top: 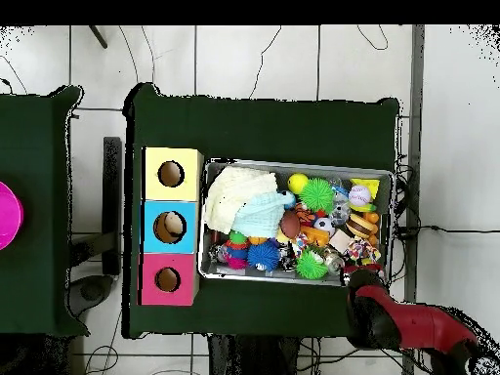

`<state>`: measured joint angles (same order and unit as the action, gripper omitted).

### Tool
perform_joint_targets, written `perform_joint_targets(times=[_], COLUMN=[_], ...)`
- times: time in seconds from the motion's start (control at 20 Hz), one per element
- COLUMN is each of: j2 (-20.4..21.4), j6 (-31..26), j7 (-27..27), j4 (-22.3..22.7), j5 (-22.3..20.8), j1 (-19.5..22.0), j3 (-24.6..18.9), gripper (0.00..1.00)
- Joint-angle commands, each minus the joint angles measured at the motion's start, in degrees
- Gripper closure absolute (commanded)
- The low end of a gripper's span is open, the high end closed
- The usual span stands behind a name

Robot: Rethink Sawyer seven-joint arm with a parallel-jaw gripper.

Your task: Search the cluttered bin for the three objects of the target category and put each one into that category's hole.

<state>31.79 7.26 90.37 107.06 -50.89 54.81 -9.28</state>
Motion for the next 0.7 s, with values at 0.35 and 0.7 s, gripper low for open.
perform_joint_targets(times=[0.35,0.7], j2=[-6.0,-8.3], j6=[7.5,11.2], j7=[12.3,12.9], j4=[10.8,14.2], j5=[-1.1,-3.6], j1=[10.6,17.4], j3=[-20.3,-26.9], gripper=[1.00,1.00])
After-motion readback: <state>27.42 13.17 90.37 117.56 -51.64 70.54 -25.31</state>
